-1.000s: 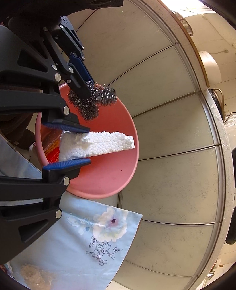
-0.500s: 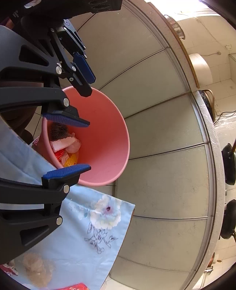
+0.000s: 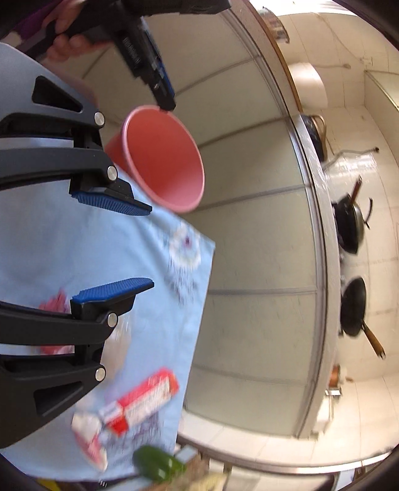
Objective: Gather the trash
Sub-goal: 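Move both tools back over the table toward the plastic bag and red wrapper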
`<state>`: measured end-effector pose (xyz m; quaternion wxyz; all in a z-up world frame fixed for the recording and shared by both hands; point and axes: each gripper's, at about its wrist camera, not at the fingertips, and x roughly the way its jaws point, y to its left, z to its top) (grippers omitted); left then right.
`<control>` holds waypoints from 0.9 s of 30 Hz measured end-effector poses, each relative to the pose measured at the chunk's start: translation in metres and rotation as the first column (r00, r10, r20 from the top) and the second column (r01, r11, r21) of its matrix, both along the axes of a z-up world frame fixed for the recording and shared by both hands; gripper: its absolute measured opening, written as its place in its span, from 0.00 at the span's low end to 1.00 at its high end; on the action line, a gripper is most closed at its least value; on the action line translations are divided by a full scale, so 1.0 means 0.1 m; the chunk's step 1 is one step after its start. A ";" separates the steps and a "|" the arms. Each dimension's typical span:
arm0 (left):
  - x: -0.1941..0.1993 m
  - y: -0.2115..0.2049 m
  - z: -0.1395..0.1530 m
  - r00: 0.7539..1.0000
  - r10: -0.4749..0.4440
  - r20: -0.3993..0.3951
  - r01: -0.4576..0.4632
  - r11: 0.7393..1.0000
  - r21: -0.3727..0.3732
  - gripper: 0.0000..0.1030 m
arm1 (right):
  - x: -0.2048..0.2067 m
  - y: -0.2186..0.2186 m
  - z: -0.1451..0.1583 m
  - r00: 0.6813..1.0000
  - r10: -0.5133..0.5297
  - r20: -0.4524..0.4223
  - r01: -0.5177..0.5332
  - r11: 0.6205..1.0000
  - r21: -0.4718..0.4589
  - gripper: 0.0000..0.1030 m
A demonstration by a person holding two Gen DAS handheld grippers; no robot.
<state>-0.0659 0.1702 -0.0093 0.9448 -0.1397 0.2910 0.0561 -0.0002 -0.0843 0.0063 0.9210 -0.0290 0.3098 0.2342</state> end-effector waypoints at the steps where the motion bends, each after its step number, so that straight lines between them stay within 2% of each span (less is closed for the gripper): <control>1: -0.01 -0.04 0.01 1.000 -0.015 0.005 0.015 1.000 -0.008 0.34 | -0.02 -0.10 -0.01 1.000 -0.025 0.011 0.025 1.000 -0.011 0.42; 4: -0.01 -0.20 0.04 0.999 -0.046 0.009 0.046 0.999 -0.018 0.39 | -0.07 -0.47 -0.05 0.993 -0.117 0.024 0.117 0.993 -0.032 0.42; 6: 0.01 -0.32 0.01 0.997 -0.077 -0.002 0.077 0.997 -0.031 0.39 | -0.09 -0.72 -0.11 0.987 -0.162 -0.006 0.162 0.987 -0.015 0.42; 10: 0.06 -0.59 -0.06 0.986 -0.157 -0.047 0.156 0.987 -0.032 0.39 | -0.18 -0.98 -0.22 0.977 -0.209 -0.029 0.209 0.978 -0.026 0.42; 14: 0.06 -0.88 -0.08 0.970 -0.237 -0.055 0.236 0.972 -0.014 0.39 | -0.26 -1.13 -0.30 0.972 -0.231 -0.031 0.230 0.973 -0.034 0.42; 18: 0.07 -1.16 -0.07 0.951 -0.305 -0.049 0.306 0.952 0.013 0.41 | -0.31 -1.27 -0.42 0.969 -0.236 -0.073 0.236 0.972 -0.014 0.42; 24: 0.22 -1.44 -0.15 0.913 -0.399 -0.087 0.396 0.917 -0.055 0.42 | -0.38 -1.37 -0.48 0.970 -0.229 -0.087 0.230 0.973 0.005 0.42; 27: 0.30 -1.57 -0.20 0.917 -0.384 -0.106 0.386 0.923 -0.005 0.41 | -0.39 -1.47 -0.49 0.965 -0.247 -0.087 0.248 0.969 0.004 0.42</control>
